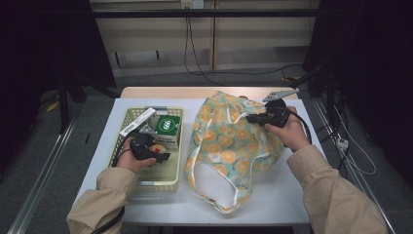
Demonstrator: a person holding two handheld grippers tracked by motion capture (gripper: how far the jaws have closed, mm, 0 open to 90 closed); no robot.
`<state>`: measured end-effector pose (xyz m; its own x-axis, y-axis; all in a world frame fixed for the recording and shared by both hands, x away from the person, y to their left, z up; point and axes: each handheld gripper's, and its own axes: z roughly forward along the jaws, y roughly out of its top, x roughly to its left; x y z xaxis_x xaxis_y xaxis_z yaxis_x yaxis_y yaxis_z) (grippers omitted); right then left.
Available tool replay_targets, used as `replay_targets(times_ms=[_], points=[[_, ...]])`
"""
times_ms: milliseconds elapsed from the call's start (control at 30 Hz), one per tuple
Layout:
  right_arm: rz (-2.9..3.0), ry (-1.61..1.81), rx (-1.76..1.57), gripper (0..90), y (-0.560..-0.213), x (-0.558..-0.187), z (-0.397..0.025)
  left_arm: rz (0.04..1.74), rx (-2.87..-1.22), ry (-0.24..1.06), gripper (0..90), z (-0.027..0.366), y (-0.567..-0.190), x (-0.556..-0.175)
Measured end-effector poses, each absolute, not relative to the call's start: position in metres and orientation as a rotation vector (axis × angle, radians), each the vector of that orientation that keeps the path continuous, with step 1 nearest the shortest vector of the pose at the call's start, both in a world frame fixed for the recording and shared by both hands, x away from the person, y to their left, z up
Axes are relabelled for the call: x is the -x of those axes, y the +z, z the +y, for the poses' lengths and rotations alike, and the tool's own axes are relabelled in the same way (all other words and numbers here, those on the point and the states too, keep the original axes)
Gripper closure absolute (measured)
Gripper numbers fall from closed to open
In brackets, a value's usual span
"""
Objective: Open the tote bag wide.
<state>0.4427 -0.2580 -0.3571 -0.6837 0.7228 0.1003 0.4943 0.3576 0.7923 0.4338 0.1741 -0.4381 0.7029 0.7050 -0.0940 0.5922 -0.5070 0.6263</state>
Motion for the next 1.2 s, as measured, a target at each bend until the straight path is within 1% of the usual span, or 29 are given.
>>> replay_targets(times_ms=[67,167,300,400,467,533,733,767,833,933,1000,1200], points=[[2.36,1.232,-1.08,90.0,-0.357,-0.443,-0.258,0.985,-2.273,0.207,12.8,0.175,-0.438,-0.435],[2.358,1.237,-1.079,90.0,-0.357,-0.442,-0.258,0.999,-2.281,0.22,9.3,0.178,-0.437,-0.434],[2.355,1.237,-1.084,90.0,-0.357,-0.442,-0.259,0.978,-2.336,0.214,9.3,0.181,-0.438,-0.43],[2.349,1.239,-1.089,90.0,-0.358,-0.442,-0.26,0.98,-2.356,0.185,10.3,0.183,-0.441,-0.43],[2.35,1.237,-1.088,90.0,-0.358,-0.442,-0.259,0.971,-2.367,0.205,12.4,0.183,-0.44,-0.429],[2.352,1.236,-1.085,90.0,-0.358,-0.442,-0.259,0.959,-2.372,0.197,20.3,0.183,-0.439,-0.429],[2.353,1.238,-1.088,90.0,-0.359,-0.442,-0.258,1.0,-2.359,0.2,20.6,0.183,-0.436,-0.429],[2.351,1.239,-1.088,90.0,-0.359,-0.442,-0.258,1.018,-2.327,0.201,20.7,0.185,-0.432,-0.43],[2.353,1.24,-1.089,90.0,-0.359,-0.442,-0.258,1.019,-2.319,0.193,20.7,0.185,-0.43,-0.43],[2.345,1.248,-1.098,90.0,-0.359,-0.443,-0.26,1.018,-2.299,0.195,20.7,0.186,-0.42,-0.43],[2.345,1.249,-1.101,90.0,-0.359,-0.443,-0.26,1.016,-2.278,0.147,20.7,0.186,-0.409,-0.43],[2.354,1.229,-1.115,90.0,-0.365,-0.448,-0.257,1.003,-2.236,0.147,20.7,0.187,-0.39,-0.424]])
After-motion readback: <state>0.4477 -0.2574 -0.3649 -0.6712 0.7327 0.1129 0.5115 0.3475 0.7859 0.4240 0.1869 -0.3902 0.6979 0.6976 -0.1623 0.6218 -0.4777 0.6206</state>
